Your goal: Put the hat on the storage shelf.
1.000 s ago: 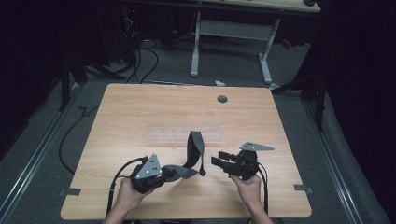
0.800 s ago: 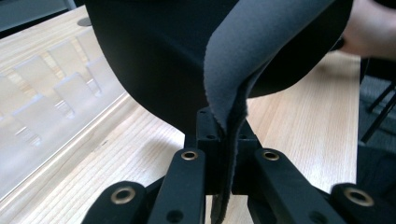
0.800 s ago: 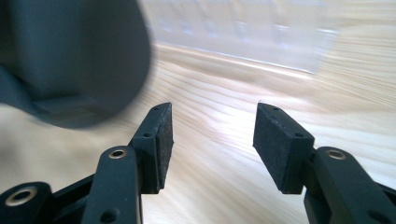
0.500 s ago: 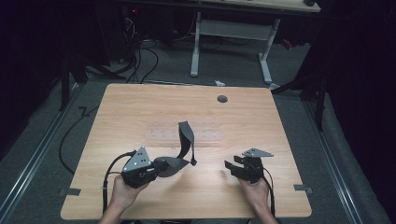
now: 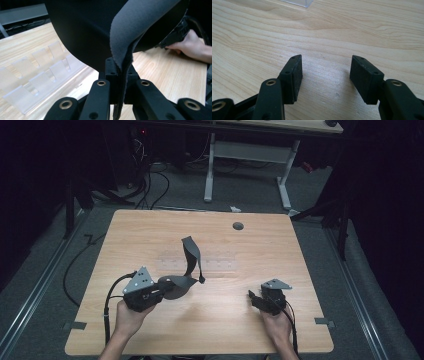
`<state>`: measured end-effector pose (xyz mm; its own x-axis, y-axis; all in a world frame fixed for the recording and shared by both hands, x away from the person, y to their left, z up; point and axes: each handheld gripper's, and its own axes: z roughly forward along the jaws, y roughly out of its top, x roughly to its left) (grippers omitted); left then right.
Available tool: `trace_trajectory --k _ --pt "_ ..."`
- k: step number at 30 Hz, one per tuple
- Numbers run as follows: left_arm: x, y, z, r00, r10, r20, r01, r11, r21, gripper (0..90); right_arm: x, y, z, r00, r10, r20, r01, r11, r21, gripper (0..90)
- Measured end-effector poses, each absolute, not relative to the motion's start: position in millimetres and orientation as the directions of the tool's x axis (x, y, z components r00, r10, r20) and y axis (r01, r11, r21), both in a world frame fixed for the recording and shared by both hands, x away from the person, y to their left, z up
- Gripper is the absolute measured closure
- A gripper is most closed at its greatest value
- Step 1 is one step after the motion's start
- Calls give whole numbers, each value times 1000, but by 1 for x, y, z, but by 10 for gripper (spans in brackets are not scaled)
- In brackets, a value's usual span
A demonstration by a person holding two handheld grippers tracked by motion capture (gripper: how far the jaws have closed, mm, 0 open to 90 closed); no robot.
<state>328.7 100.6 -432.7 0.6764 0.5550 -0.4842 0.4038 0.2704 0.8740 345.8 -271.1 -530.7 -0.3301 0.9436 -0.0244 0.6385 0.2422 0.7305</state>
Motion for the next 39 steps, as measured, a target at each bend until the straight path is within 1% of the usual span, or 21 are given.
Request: trace_trajectory --k 5,7,19,27,34,39 --pt "338 108 -425 654 567 -500 398 304 866 864 346 -270 -531 -341 940 -17 640 246 728 383" --pt "341 111 -422 644 573 -506 393 320 862 863 346 -270 -531 -344 939 -17 640 247 727 379" --pt "360 124 -412 619 618 -484 336 349 875 864 346 -270 -531 -345 938 -18 640 249 727 377" --pt "381 132 -405 596 660 -458 287 358 889 864 346 -270 -531 -345 938 -18 640 249 727 377" --pt "395 133 -409 568 708 -419 253 335 908 863 346 -270 -531 -345 938 -18 641 249 726 377" --pt "409 132 -417 533 727 -433 257 349 901 863 346 -270 -531 -346 938 -18 640 249 726 376"
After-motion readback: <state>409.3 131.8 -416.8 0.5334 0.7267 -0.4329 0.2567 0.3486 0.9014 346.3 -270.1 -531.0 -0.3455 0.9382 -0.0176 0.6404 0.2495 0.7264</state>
